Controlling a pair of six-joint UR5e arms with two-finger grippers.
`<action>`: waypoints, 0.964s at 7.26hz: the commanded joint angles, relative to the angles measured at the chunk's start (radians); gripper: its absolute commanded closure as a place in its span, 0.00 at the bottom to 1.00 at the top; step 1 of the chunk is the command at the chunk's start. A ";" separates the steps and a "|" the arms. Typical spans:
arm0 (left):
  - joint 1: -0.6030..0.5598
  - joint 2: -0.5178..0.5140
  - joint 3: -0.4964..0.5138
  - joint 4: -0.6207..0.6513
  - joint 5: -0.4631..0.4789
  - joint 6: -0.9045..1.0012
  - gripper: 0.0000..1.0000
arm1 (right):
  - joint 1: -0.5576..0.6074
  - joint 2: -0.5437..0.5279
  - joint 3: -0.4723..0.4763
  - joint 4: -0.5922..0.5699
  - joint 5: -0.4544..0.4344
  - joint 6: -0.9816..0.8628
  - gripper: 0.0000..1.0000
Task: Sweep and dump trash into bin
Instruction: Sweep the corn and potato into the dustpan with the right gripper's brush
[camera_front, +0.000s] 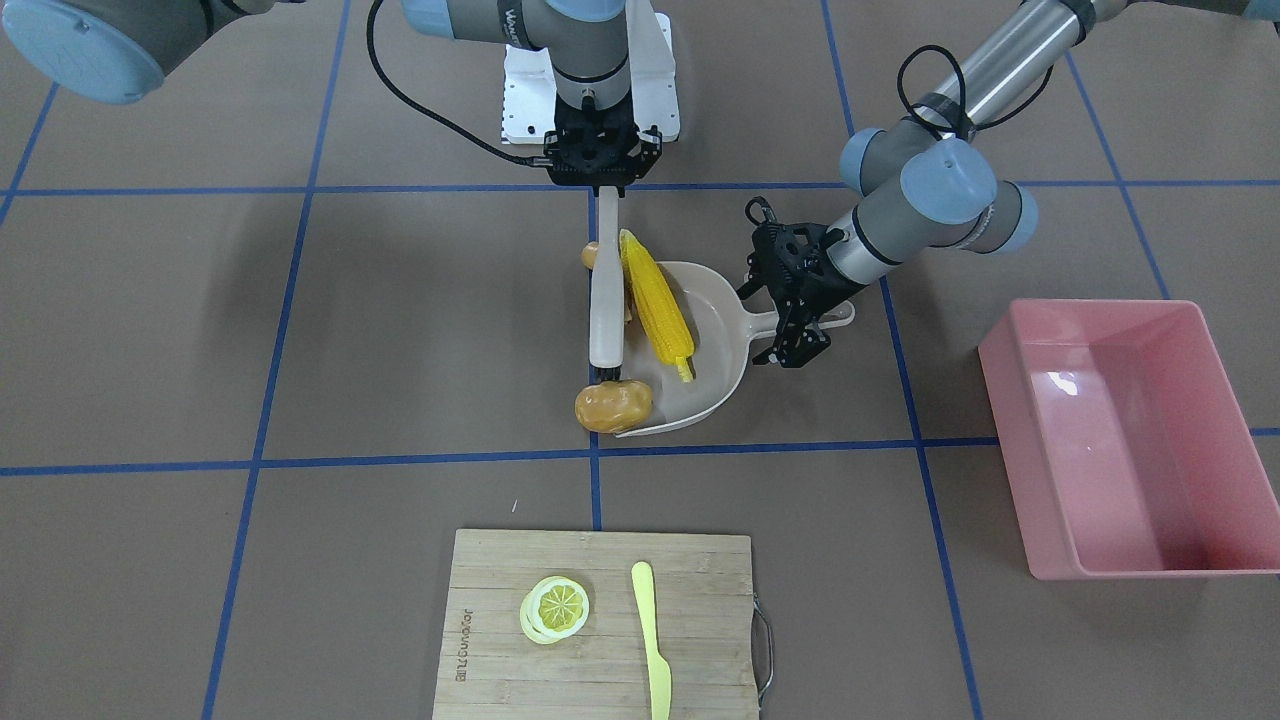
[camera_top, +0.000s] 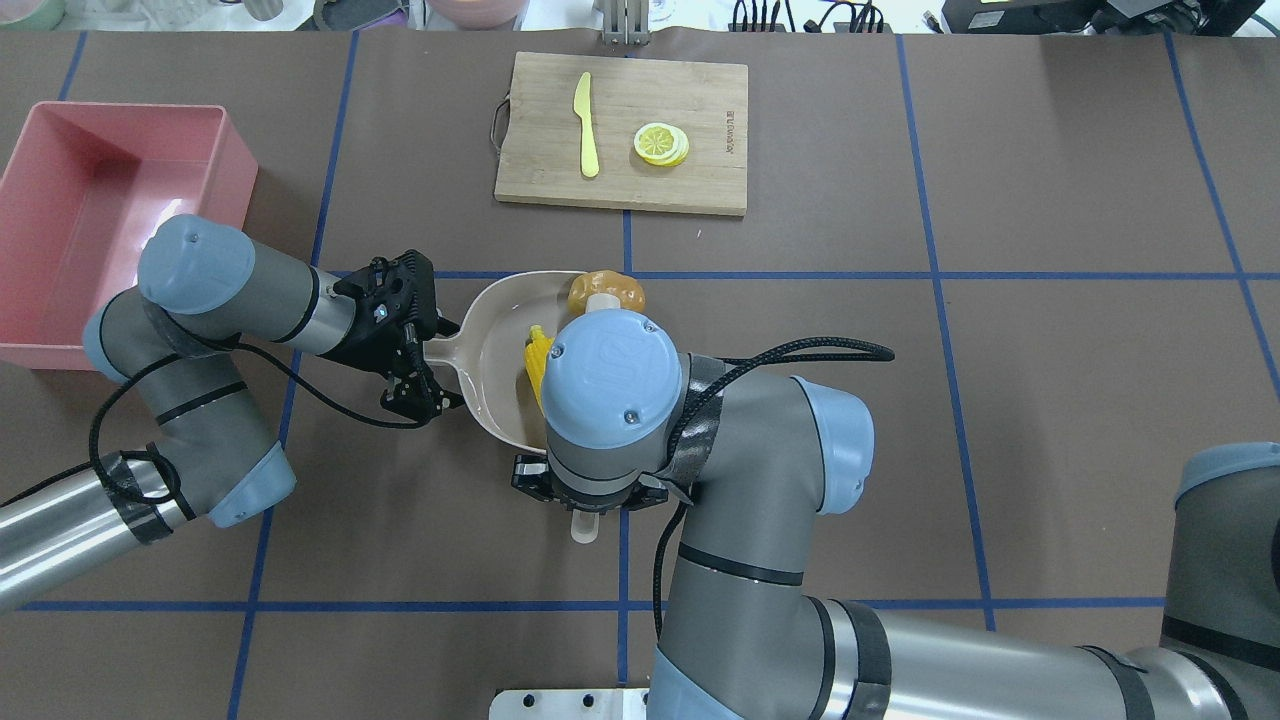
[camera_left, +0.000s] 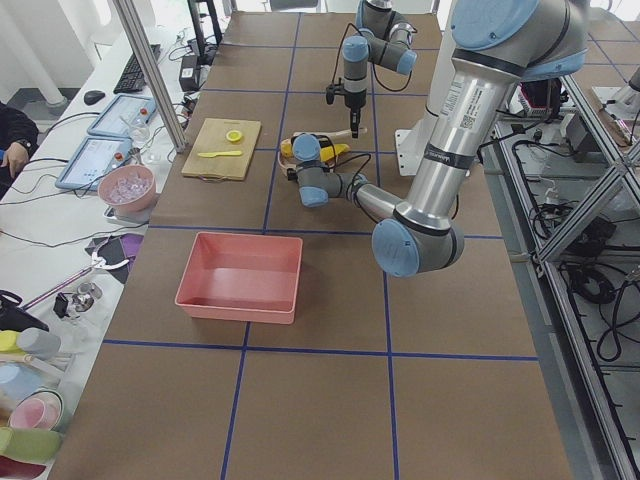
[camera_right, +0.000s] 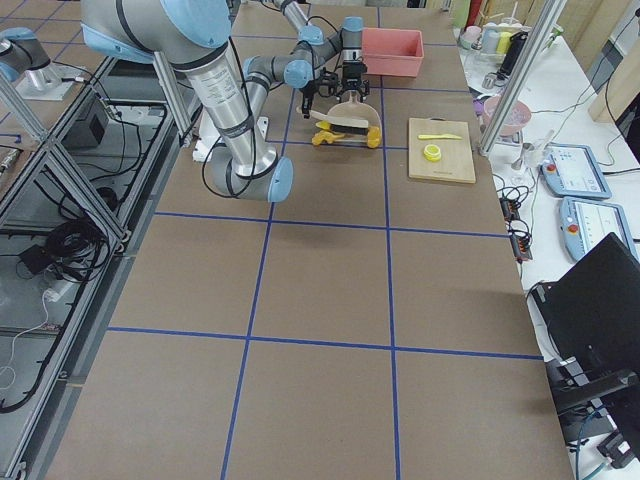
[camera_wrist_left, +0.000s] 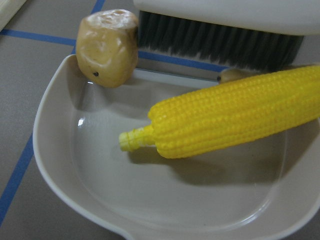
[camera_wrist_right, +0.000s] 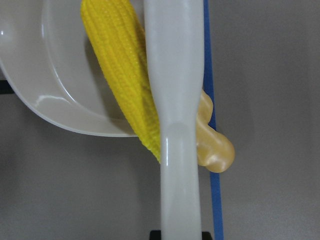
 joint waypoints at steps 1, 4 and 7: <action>0.000 0.000 0.000 0.000 0.000 0.000 0.04 | 0.003 0.020 -0.002 0.014 0.009 0.012 1.00; 0.002 0.000 0.000 -0.002 0.000 0.000 0.03 | 0.086 -0.029 0.134 -0.088 0.112 0.003 1.00; 0.002 0.000 0.002 -0.002 0.002 0.000 0.03 | 0.182 -0.143 0.196 -0.095 0.098 -0.098 1.00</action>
